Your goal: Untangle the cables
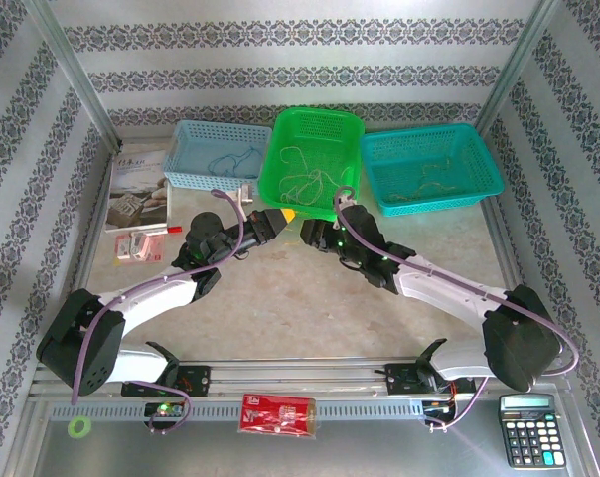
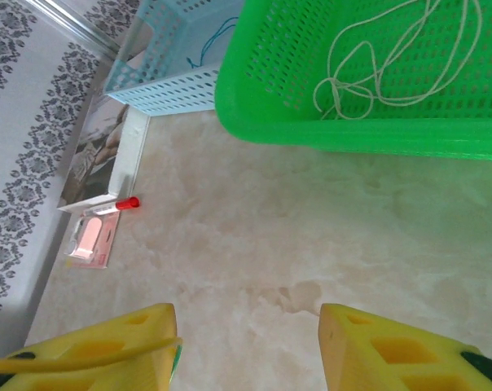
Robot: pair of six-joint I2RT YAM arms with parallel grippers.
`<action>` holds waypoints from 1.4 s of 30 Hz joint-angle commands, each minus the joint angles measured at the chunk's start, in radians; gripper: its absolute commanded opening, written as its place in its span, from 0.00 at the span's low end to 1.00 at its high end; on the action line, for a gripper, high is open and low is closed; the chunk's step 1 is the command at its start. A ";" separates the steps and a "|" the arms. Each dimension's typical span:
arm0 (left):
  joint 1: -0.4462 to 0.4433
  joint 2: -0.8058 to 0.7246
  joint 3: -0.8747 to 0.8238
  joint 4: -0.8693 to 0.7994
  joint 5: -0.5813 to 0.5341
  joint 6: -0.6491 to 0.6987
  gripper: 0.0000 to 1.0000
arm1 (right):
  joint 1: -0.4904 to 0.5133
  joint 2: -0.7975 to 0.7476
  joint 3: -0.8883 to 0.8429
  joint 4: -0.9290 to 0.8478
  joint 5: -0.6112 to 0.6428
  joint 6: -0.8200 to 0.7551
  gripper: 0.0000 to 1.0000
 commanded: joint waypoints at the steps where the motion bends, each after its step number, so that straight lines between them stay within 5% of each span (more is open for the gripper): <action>1: 0.000 -0.016 0.014 0.043 0.011 -0.005 0.00 | -0.011 -0.011 -0.022 0.052 0.028 -0.001 0.49; 9: 0.000 -0.004 0.017 0.050 0.010 -0.010 0.00 | -0.012 -0.054 -0.026 0.075 -0.024 -0.068 0.49; 16: -0.001 0.005 0.021 0.058 0.010 -0.016 0.00 | -0.016 -0.088 -0.038 0.059 -0.049 -0.133 0.00; 25: -0.002 0.000 0.019 0.054 0.009 -0.011 0.00 | -0.088 -0.220 -0.096 -0.095 0.047 -0.177 0.00; 30: -0.001 0.011 0.015 0.067 0.020 -0.010 0.18 | -0.134 -0.283 -0.063 -0.129 0.018 -0.186 0.00; 42: -0.001 0.015 -0.012 0.096 0.016 -0.014 0.31 | -0.265 -0.228 0.146 -0.220 -0.024 -0.243 0.00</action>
